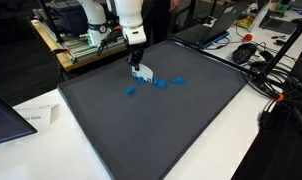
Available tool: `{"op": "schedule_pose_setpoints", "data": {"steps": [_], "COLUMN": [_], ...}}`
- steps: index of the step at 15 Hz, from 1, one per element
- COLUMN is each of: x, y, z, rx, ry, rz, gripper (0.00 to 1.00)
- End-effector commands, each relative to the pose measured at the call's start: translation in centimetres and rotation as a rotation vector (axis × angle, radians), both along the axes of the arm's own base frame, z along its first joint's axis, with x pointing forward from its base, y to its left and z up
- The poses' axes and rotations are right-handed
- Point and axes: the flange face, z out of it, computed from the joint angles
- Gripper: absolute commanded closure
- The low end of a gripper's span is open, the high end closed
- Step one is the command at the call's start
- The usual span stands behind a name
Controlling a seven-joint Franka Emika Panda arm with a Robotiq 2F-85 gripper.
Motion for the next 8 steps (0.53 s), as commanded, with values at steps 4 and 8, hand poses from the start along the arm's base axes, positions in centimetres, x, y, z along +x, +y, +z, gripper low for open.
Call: {"op": "schedule_pose_setpoints", "data": {"steps": [4, 8], "x": [-0.4, -0.9], "y": [-0.1, -0.1], "z": [-2.6, -3.4], "rx": [-0.01, -0.015], "ry": [0.018, 0.033], "rz": [0.038, 0.052], "gripper": [0.99, 0.99]}}
